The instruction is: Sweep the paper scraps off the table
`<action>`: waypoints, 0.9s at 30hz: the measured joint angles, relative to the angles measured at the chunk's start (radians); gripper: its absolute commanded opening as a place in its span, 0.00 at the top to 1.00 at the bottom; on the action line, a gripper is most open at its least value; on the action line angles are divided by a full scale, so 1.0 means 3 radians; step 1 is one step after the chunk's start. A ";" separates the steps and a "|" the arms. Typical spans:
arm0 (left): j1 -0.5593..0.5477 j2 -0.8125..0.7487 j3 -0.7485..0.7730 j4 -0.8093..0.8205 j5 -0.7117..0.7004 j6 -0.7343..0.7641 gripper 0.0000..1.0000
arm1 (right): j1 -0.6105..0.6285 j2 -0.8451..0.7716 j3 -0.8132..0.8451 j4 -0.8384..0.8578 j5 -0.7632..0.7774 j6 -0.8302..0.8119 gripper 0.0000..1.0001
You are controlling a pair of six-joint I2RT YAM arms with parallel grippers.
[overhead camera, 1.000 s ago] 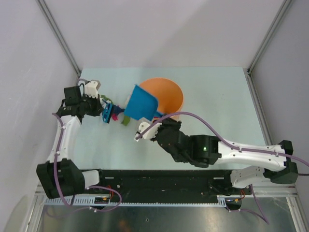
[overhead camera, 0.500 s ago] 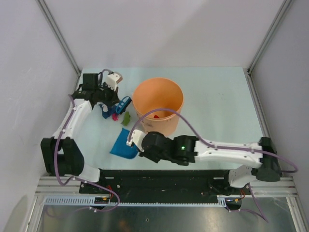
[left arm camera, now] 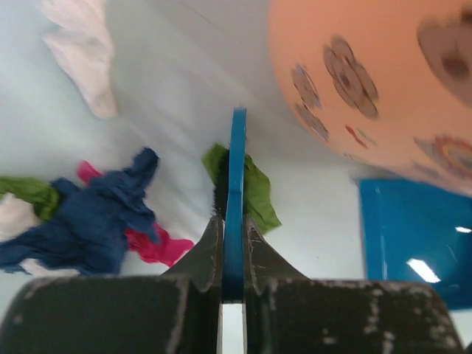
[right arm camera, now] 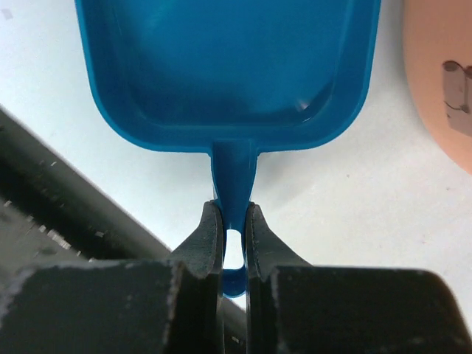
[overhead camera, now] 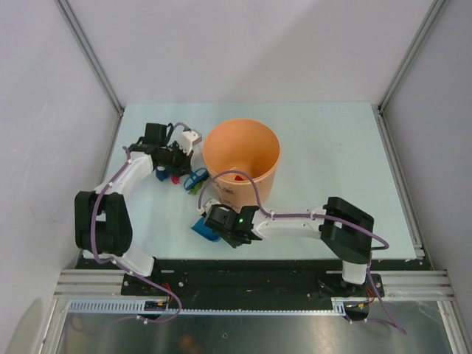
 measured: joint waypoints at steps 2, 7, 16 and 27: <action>-0.0005 -0.0065 -0.0170 0.0027 0.0029 0.0033 1.00 | -0.0015 0.0121 0.0000 0.0045 0.0050 0.0027 1.00; -0.0005 -0.0474 -0.0571 0.0131 -0.0074 0.0062 1.00 | -0.0056 0.0263 0.0047 0.0224 0.0210 0.0086 1.00; -0.0005 -0.1083 -0.0888 -0.0140 -0.0076 -0.0127 1.00 | -0.0182 0.0562 0.0352 0.0482 0.0245 0.0070 1.00; -0.0005 -0.1624 -0.0893 -0.0786 0.0369 -0.0354 1.00 | -0.0178 0.0680 0.0469 0.0636 0.0061 -0.0051 1.00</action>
